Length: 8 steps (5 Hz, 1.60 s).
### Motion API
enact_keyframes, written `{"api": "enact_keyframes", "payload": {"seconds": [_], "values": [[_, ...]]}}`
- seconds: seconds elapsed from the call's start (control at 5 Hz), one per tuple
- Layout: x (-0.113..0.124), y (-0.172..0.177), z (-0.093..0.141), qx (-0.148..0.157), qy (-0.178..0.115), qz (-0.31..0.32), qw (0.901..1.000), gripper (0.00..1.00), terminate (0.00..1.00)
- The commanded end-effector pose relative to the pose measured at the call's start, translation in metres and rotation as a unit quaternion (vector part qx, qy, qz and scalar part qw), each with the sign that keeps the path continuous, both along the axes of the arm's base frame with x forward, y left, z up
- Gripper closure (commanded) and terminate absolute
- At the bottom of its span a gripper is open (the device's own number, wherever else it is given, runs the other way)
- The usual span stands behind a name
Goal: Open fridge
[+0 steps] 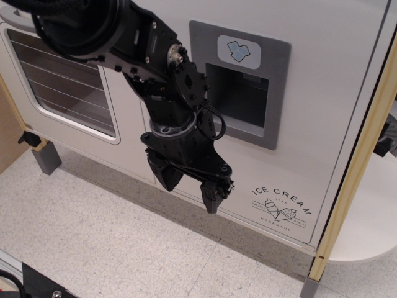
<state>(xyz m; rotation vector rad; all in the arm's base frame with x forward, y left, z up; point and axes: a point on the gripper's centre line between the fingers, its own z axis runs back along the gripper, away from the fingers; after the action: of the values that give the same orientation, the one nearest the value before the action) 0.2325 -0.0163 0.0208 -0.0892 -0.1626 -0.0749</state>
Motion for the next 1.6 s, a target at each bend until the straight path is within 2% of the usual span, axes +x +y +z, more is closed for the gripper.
{"api": "enact_keyframes", "payload": {"seconds": [0.0, 0.4, 0.8, 1.0, 1.4], "values": [[0.000, 0.000, 0.000, 0.000, 0.000, 0.000, 1.0000, 0.00, 0.00], [0.029, 0.066, 0.015, 0.022, -0.058, 0.037, 0.9974, 0.00, 0.00], [0.069, 0.127, 0.026, 0.049, -0.109, 0.101, 0.9877, 0.00, 0.00], [0.088, 0.135, 0.023, 0.058, -0.125, 0.113, 0.9840, 0.00, 0.00], [0.102, 0.125, 0.012, 0.062, -0.164, 0.080, 0.9812, 0.00, 0.00]]}}
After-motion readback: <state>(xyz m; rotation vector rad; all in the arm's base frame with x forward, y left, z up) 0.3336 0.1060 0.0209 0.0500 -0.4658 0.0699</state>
